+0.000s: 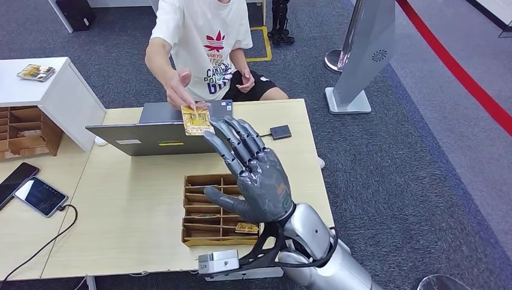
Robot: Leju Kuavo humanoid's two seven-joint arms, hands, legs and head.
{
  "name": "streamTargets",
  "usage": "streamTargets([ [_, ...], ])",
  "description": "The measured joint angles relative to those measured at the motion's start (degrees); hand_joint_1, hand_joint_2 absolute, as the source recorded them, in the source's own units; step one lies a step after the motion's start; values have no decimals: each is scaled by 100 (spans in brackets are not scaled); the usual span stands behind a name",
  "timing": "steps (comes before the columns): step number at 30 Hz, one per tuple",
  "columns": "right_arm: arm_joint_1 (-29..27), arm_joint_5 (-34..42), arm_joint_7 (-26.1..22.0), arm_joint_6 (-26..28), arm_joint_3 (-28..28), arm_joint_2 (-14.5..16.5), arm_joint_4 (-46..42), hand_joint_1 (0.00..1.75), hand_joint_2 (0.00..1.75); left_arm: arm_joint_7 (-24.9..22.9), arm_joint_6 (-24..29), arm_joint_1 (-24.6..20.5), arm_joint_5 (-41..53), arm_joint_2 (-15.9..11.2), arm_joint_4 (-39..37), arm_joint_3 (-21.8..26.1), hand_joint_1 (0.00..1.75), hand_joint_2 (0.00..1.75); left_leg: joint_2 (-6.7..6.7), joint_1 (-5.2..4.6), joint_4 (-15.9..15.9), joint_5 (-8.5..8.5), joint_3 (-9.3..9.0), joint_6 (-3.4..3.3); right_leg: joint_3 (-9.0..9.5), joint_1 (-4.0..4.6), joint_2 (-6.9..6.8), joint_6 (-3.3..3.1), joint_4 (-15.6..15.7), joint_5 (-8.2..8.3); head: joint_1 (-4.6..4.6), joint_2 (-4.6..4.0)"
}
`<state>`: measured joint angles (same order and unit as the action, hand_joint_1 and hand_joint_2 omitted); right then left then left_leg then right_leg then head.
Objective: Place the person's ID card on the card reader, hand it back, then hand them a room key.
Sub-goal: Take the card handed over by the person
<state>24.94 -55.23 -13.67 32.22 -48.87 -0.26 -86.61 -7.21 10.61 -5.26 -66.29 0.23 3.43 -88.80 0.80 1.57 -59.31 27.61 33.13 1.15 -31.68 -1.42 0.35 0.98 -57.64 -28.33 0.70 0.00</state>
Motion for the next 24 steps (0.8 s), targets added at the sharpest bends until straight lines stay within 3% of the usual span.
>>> streamTargets([
  [12,900,-673,328,-10,-6,198,1210,0,175,-53,-89,-56,433,-44,2,0,0,175,0,0,0,-1,1,1,0,0,-1,0,-1,0,0,0],
  [20,1183,-764,383,-69,26,327,1618,0,175,-72,-115,-87,514,-63,4,0,0,175,1,0,-1,-1,1,1,-1,0,-1,0,-1,0,0,0],
  [21,1206,-780,393,-91,26,338,1644,26,175,-76,-118,-87,524,-63,4,0,0,175,1,0,-1,-1,1,1,-1,0,0,0,-1,0,1,0],
  [24,1294,-806,421,-138,26,379,1712,154,175,-87,-121,-90,547,-63,6,0,0,175,0,0,-1,-1,1,1,-2,0,0,0,-1,0,1,0],
])
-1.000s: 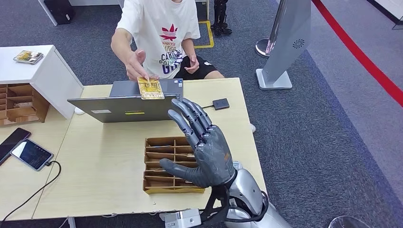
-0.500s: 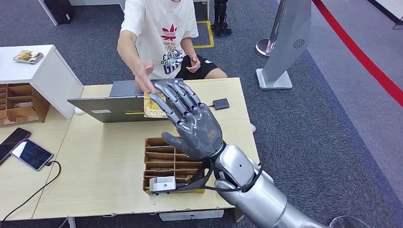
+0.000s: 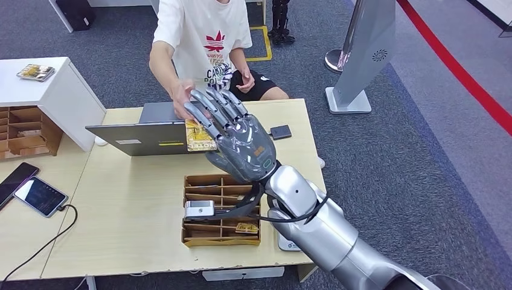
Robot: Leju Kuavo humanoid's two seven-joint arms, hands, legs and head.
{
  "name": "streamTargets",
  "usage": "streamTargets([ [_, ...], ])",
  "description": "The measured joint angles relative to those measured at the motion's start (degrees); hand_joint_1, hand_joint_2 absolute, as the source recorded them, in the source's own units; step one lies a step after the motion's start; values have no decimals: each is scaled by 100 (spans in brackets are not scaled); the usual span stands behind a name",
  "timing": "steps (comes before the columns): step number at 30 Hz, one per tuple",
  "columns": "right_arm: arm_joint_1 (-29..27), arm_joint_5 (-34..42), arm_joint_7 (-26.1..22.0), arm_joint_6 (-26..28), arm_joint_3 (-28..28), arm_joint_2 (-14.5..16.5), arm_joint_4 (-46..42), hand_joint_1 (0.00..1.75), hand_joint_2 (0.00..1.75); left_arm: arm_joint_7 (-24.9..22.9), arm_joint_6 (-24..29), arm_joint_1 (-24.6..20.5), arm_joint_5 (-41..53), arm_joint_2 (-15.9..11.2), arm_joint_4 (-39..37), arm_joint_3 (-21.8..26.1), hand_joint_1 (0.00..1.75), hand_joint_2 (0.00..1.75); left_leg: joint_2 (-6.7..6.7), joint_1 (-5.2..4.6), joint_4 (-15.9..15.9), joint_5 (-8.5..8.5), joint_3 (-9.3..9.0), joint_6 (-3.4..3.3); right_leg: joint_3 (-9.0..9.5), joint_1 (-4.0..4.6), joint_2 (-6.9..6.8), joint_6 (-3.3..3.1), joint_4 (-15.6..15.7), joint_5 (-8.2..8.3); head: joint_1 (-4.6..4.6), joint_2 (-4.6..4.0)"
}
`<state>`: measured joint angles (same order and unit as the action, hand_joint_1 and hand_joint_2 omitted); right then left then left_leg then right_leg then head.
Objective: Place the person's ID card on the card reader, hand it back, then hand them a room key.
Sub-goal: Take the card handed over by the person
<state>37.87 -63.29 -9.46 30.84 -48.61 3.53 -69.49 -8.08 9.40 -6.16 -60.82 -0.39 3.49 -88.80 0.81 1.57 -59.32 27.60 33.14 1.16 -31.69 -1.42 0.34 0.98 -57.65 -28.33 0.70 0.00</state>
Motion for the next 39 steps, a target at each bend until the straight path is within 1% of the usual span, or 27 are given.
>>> streamTargets([
  [1,26,-3,11,-20,0,18,19,172,175,-1,0,-1,3,0,1,0,0,175,0,0,0,0,0,0,0,0,0,0,0,0,-1,0],
  [2,43,-2,22,-45,0,37,33,175,175,-1,0,-1,4,0,2,0,0,175,0,0,0,0,0,0,0,0,0,0,0,0,-1,0],
  [7,59,36,44,-122,2,104,70,175,175,-1,-5,-2,-1,0,3,0,0,175,0,0,0,0,0,0,0,0,0,0,0,0,-1,0],
  [20,55,190,61,-187,48,157,99,175,175,-1,-15,-3,-58,1,3,0,0,175,0,0,0,0,0,0,0,0,0,0,0,0,-1,0],
  [31,32,228,61,-215,64,161,132,175,175,-1,-13,-2,-96,2,3,0,0,175,0,0,0,0,0,0,0,0,0,0,0,0,-1,0],
  [39,-75,423,52,-248,170,163,131,175,175,-1,1,-2,-149,9,3,0,0,175,0,0,0,0,0,0,0,0,0,0,0,0,-1,0],
])
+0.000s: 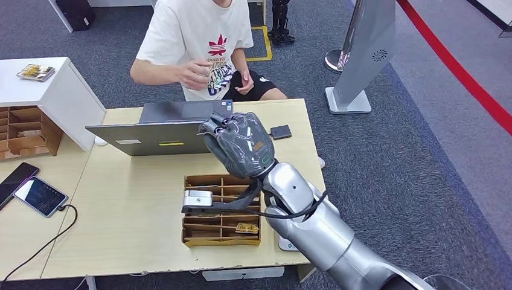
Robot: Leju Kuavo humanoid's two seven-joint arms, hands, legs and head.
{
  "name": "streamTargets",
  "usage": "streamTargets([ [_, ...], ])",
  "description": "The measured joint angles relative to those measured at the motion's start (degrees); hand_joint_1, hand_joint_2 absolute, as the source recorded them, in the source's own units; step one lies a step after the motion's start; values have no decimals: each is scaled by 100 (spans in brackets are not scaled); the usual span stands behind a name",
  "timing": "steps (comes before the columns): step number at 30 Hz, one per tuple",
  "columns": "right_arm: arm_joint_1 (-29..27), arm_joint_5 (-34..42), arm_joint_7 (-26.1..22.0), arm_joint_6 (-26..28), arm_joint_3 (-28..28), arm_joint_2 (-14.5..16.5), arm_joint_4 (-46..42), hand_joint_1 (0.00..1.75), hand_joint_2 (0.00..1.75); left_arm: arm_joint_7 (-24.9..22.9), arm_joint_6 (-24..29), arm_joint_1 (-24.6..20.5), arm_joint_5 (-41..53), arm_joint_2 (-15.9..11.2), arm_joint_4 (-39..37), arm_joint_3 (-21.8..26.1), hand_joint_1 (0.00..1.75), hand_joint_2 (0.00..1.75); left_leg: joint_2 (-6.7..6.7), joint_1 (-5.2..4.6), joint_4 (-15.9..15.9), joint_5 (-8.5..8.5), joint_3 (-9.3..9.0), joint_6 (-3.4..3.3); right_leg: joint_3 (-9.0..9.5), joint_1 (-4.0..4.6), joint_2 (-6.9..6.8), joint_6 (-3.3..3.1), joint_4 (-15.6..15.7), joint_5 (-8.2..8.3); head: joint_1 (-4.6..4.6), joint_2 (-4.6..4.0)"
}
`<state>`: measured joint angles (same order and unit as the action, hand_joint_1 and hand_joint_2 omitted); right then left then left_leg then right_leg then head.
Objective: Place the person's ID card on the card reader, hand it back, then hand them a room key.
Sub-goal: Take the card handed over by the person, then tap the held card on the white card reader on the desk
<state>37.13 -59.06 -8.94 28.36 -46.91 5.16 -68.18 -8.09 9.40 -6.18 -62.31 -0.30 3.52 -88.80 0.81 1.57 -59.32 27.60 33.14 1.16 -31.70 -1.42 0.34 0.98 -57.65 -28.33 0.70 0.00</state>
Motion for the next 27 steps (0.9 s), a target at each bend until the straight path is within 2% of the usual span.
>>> streamTargets([
  [4,-175,597,-105,25,160,31,-146,175,175,4,27,3,-101,8,0,0,0,175,0,0,0,0,0,0,0,0,0,0,0,0,0,0],
  [7,-492,1832,-320,-66,446,69,-674,175,175,35,75,17,-254,34,0,0,0,175,3,0,0,1,3,0,-1,0,-3,1,0,-1,0,0],
  [11,-1023,3720,-469,-506,989,90,-1705,175,175,64,132,59,-441,80,0,6,0,175,4,-1,0,4,6,-2,-5,-1,-3,1,2,-2,1,0],
  [15,-1418,4842,-507,-1024,1510,50,-2380,175,175,100,144,96,-580,112,0,28,0,175,2,-1,0,4,6,-1,-7,-1,-3,2,4,-2,0,0],
  [20,-1873,5375,-537,-1467,2012,-148,-2688,175,175,143,145,118,-732,132,0,77,0,175,3,-1,0,4,5,-2,-5,-1,-3,2,4,-2,1,0],
  [27,-2659,5446,-229,-1934,2443,-533,-2593,175,175,181,142,160,-921,167,-3,169,0,175,3,-1,0,6,7,-3,-6,-1,-4,2,4,-3,1,0],
])
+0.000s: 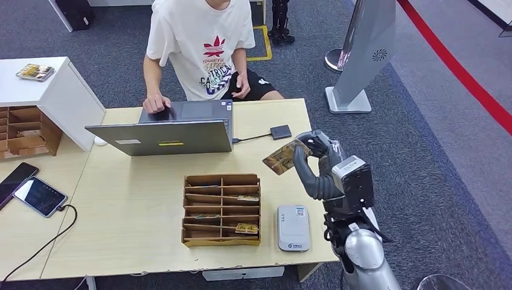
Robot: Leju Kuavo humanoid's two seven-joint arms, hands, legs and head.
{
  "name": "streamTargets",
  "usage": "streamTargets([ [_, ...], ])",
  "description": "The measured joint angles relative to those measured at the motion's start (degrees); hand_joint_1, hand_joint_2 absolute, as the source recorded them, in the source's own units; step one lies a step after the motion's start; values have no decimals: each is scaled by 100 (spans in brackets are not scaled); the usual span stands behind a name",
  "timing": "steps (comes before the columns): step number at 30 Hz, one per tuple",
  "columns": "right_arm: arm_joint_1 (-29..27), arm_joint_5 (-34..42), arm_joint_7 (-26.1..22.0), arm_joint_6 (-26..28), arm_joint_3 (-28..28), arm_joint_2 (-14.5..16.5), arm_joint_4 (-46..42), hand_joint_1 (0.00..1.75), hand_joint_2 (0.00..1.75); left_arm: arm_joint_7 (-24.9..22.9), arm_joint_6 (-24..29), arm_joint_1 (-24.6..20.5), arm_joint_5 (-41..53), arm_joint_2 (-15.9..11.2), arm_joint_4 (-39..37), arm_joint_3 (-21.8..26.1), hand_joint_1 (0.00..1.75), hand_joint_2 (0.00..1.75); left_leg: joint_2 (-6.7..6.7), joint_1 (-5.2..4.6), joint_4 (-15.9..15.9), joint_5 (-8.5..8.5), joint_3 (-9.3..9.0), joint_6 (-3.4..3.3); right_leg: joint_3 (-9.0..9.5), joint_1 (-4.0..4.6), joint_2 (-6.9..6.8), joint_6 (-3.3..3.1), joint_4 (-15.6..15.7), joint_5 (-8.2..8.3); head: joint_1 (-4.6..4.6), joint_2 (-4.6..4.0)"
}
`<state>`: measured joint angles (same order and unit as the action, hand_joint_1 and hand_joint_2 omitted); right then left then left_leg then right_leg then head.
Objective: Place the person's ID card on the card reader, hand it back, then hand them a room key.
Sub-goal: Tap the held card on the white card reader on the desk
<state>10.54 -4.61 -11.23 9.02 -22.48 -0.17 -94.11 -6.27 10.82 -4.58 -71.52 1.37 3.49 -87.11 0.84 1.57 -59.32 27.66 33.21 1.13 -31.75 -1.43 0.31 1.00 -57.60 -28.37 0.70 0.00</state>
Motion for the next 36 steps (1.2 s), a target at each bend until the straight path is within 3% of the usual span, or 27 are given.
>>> streamTargets([
  [9,-723,-314,384,-84,145,-257,607,175,175,0,17,46,-98,24,-7,32,0,175,-1,0,1,1,2,-1,-2,0,1,0,0,-2,1,0],
  [17,-852,-783,682,-116,127,-291,942,175,175,-22,40,47,-134,32,-8,71,0,175,-1,0,1,0,2,-1,-1,0,1,0,0,-1,1,0],
  [36,-781,-2918,1272,592,-430,-271,1648,175,175,-44,8,46,-253,78,-15,69,0,175,-1,0,1,0,3,-1,-1,0,1,1,0,-1,0,0],
])
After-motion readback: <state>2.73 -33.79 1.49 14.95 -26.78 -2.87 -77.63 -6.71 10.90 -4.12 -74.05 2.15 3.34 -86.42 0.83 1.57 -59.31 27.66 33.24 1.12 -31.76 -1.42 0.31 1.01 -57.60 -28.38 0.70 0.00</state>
